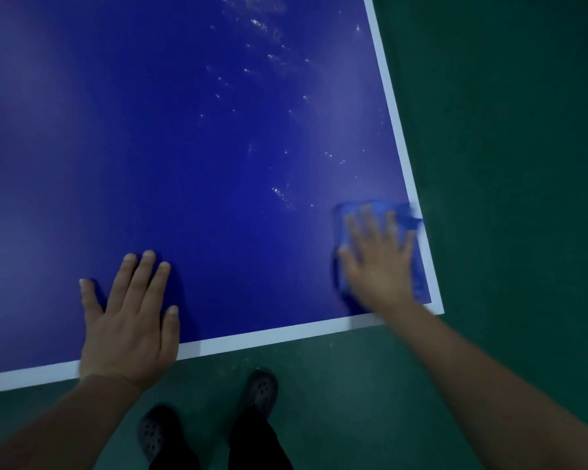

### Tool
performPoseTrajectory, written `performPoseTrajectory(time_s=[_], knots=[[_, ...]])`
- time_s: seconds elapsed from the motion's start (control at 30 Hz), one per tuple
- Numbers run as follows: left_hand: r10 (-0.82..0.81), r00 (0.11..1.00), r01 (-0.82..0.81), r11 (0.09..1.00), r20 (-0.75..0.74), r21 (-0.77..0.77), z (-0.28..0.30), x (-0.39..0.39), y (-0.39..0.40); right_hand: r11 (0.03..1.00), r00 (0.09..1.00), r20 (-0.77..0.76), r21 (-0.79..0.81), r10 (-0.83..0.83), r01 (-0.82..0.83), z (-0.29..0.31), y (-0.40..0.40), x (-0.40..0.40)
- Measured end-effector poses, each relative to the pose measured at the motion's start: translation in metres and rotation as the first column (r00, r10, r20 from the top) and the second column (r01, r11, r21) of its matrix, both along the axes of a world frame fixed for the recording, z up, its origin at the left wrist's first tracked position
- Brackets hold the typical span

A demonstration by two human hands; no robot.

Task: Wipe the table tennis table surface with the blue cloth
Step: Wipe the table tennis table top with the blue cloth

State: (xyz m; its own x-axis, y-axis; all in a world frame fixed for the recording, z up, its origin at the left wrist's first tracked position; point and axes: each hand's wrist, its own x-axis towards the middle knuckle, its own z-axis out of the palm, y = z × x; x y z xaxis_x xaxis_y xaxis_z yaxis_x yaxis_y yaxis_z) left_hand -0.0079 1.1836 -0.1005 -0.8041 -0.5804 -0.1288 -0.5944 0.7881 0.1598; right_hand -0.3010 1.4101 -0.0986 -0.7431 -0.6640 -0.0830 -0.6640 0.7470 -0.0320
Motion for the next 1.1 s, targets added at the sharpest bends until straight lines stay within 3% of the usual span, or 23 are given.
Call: performPoseTrajectory(time_s=[0.03, 0.07, 0.1, 0.13, 0.17, 0.23, 0.27, 0.3, 0.37, 0.43, 0.6, 0.7, 0.77, 0.83, 0.9, 0.97, 1.03, 1.1], knots=[[0.000, 1.000, 0.000, 1.000, 0.000, -0.002, 0.000, 0.001, -0.001, 0.960, 0.960, 0.022, 0.001, -0.278, 0.278, 0.002, -0.002, -0.024], [-0.001, 1.000, 0.001, 1.000, -0.001, -0.003, 0.000, 0.001, -0.001, 0.900, 0.898, 0.061, 0.026, -0.436, 0.435, 0.003, -0.004, -0.032], [-0.002, 1.000, 0.002, 1.000, -0.003, -0.002, 0.000, 0.001, 0.000, 0.882, 0.879, 0.083, 0.009, -0.470, 0.471, 0.004, -0.008, -0.022], [-0.004, 1.000, 0.004, 1.000, -0.005, 0.000, 0.000, 0.001, 0.000, 0.931, 0.931, 0.049, -0.024, -0.362, 0.364, 0.005, -0.013, 0.000], [-0.003, 1.000, 0.003, 1.000, -0.004, 0.000, 0.000, 0.001, 0.000, 0.987, 0.987, 0.047, -0.033, -0.155, 0.156, 0.006, -0.019, 0.033], [0.003, 1.000, -0.003, 1.000, 0.001, -0.003, 0.000, 0.001, -0.001, 0.968, 0.966, 0.071, 0.010, 0.249, -0.251, 0.002, -0.011, 0.085], [0.001, 1.000, -0.001, 1.000, 0.002, -0.006, 0.000, 0.001, 0.000, 0.948, 0.948, 0.055, 0.035, 0.315, -0.317, -0.001, -0.006, 0.087], [-0.001, 1.000, 0.001, 1.000, 0.003, -0.008, -0.001, 0.001, 0.001, 0.961, 0.962, 0.035, 0.043, 0.271, -0.272, -0.003, -0.003, 0.074], [0.002, 1.000, -0.002, 1.000, 0.002, -0.013, -0.001, 0.001, 0.001, 0.998, 0.999, 0.004, 0.041, -0.045, 0.045, -0.004, 0.000, 0.042], [-0.005, 1.000, 0.005, 1.000, -0.005, -0.016, -0.001, 0.002, 0.001, 0.976, 0.976, 0.030, 0.044, -0.216, 0.214, -0.005, 0.003, 0.032], [0.070, 0.989, -0.071, 0.997, -0.133, 0.001, -0.001, 0.003, 0.004, 0.984, 0.984, -0.005, -0.040, 0.176, -0.176, -0.004, -0.062, 0.102], [0.127, 0.972, -0.128, 0.992, -0.200, 0.008, -0.001, 0.004, 0.005, 0.888, 0.890, 0.065, -0.125, 0.452, -0.442, 0.000, -0.147, 0.133], [0.128, 0.970, -0.131, 0.991, -0.205, 0.003, 0.000, 0.004, 0.005, 0.830, 0.832, 0.064, -0.153, 0.551, -0.537, -0.005, -0.175, 0.112], [0.116, 0.975, -0.116, 0.993, -0.190, 0.011, 0.001, 0.003, 0.004, 0.915, 0.919, -0.049, -0.082, 0.392, -0.395, -0.010, -0.167, 0.042], [0.103, 0.981, -0.100, 0.995, -0.163, 0.023, 0.002, 0.003, 0.004, 0.999, 0.997, -0.071, -0.027, 0.015, -0.017, -0.011, -0.132, -0.051], [0.085, 0.987, -0.081, 0.996, -0.135, 0.037, 0.002, 0.003, 0.003, 0.949, 0.948, 0.053, -0.010, -0.313, 0.314, 0.002, -0.094, -0.123], [0.074, 0.991, -0.069, 0.996, -0.111, 0.051, 0.003, 0.002, 0.003, 0.924, 0.920, 0.106, -0.030, -0.377, 0.382, 0.008, -0.079, -0.129], [0.073, 0.993, -0.069, 0.996, -0.091, 0.050, 0.004, 0.002, 0.003, 0.961, 0.961, 0.016, -0.018, -0.276, 0.277, 0.003, -0.077, -0.079]])
